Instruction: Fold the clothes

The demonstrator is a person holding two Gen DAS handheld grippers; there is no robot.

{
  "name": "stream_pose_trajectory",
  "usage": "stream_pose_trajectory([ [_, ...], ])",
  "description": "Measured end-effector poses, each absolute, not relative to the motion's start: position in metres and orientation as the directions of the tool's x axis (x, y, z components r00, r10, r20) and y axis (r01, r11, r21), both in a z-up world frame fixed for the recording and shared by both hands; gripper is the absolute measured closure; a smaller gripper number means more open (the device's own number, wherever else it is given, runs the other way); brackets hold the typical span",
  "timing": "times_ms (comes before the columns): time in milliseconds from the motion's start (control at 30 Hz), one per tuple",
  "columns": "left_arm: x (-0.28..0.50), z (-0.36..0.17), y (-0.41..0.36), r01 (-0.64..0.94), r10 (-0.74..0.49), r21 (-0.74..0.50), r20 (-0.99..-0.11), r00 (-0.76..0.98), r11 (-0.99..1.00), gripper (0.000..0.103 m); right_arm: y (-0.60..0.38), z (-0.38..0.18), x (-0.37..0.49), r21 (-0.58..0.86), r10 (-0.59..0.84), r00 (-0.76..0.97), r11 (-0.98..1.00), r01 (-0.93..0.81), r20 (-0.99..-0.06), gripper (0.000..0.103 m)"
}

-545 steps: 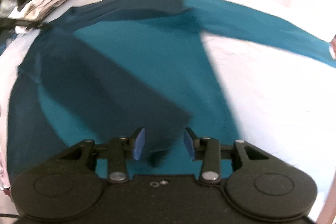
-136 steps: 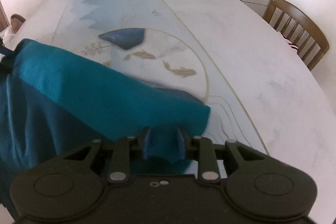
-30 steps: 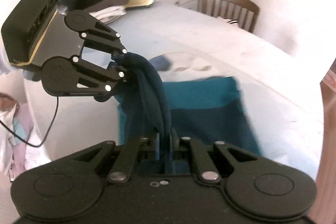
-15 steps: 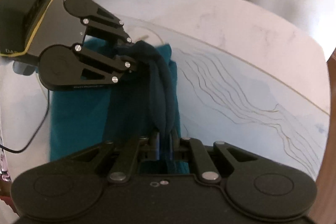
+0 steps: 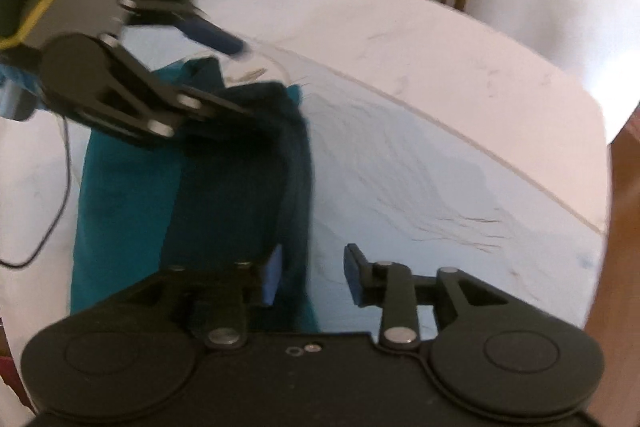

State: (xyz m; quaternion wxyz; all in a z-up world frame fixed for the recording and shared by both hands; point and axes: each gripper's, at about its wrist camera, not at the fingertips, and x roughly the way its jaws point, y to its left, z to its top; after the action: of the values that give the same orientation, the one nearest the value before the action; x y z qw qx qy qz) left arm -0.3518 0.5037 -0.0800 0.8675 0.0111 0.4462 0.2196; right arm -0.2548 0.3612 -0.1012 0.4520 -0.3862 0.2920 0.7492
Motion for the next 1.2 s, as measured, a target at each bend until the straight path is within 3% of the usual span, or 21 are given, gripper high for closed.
stream_pose_trajectory([
  [167, -0.381, -0.049, 0.503, -0.413, 0.396, 0.182, -0.754, 0.524, 0.893, 0.038, 0.341, -0.075, -0.236, 0.096, 0.463, -0.344, -0.480, -0.872, -0.817, 0.000],
  [233, -0.387, -0.044, 0.495, -0.380, 0.365, 0.171, -0.765, 0.530, 0.909, 0.059, 0.331, -0.068, -0.242, 0.111, 0.433, -0.392, -0.545, -0.831, -0.811, 0.000],
  [400, -0.383, -0.060, 0.474, -0.261, 0.227, 0.104, -0.835, 0.502, 0.960, 0.068, 0.315, -0.071, -0.276, 0.141, 0.347, -0.475, -0.669, -0.729, -0.809, 0.000],
  [633, -0.379, -0.093, 0.478, -0.213, 0.142, 0.052, -0.892, 0.430, 0.976, 0.068, 0.327, -0.106, -0.306, 0.122, 0.304, -0.463, -0.714, -0.689, -0.833, 0.000],
  [867, -0.354, -0.099, 0.527, -0.368, 0.280, 0.099, -0.833, 0.477, 0.924, 0.068, 0.328, -0.116, -0.293, 0.102, 0.312, -0.428, -0.697, -0.710, -0.848, 0.000],
  [1133, -0.352, -0.125, 0.553, -0.495, 0.306, 0.042, -0.829, 0.467, 0.868, 0.067, 0.313, -0.116, -0.267, 0.093, 0.287, -0.349, -0.639, -0.764, -0.892, 0.000],
  [1200, -0.353, -0.124, 0.548, -0.499, 0.331, 0.068, -0.823, 0.461, 0.864, 0.067, 0.308, -0.113, -0.259, 0.018, 0.302, -0.273, -0.640, -0.768, -0.913, 0.000],
])
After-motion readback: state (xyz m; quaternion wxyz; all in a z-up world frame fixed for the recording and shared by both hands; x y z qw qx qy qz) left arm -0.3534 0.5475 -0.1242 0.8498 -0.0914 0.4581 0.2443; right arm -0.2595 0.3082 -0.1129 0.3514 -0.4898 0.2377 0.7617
